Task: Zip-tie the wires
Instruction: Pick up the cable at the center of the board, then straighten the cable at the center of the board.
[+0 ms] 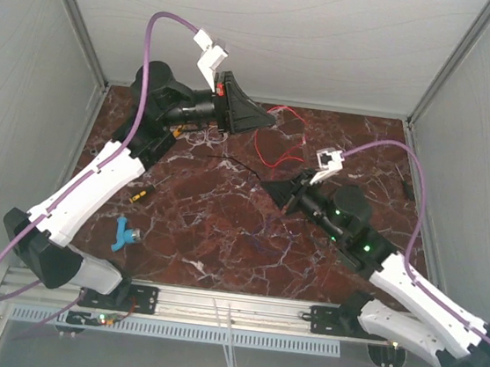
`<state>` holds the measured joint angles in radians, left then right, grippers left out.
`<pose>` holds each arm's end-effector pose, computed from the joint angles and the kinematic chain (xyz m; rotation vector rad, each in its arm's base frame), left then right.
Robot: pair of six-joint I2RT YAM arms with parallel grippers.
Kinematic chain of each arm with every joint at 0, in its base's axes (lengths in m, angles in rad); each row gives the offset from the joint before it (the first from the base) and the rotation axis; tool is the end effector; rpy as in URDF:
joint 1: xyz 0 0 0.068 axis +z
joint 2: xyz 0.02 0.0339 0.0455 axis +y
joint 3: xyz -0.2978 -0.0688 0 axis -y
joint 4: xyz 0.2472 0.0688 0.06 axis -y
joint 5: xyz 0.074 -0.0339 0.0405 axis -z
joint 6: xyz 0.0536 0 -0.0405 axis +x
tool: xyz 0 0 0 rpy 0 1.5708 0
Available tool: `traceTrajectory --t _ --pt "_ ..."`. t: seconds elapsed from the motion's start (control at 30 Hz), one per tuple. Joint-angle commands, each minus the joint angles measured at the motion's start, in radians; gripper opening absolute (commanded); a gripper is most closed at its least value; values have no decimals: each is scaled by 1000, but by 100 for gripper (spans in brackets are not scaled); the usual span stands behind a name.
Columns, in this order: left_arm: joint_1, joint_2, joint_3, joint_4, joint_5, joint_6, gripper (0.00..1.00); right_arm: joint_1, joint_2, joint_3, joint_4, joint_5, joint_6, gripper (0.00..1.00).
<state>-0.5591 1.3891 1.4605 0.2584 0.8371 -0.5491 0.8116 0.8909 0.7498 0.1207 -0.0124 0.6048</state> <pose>0.2438 -0.1995 0.5195 0.8034 1.2764 -1.4271 0.1465 0.1553 0.3671 -0.1864 1.6959 1.0954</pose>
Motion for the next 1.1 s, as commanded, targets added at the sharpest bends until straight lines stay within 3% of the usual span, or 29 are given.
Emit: traceTrajectory --t 0.0,0.23,0.4,0.67,1.07 --pt "1 33 89 -171 -50 135 0 7 -136 -41 -252 114 37 0" --pt "27 171 164 -362 -70 247 0 6 -265 -81 -618 140 116 0" --pt "40 304 312 -550 -63 414 0 6 -352 -139 -731 132 182 0" --pt "41 422 338 -649 -258 650 0 6 -332 -185 -788 79 260 0" --pt "-23 582 309 -553 -462 982 0 -1 -231 -261 -718 61 285 0"
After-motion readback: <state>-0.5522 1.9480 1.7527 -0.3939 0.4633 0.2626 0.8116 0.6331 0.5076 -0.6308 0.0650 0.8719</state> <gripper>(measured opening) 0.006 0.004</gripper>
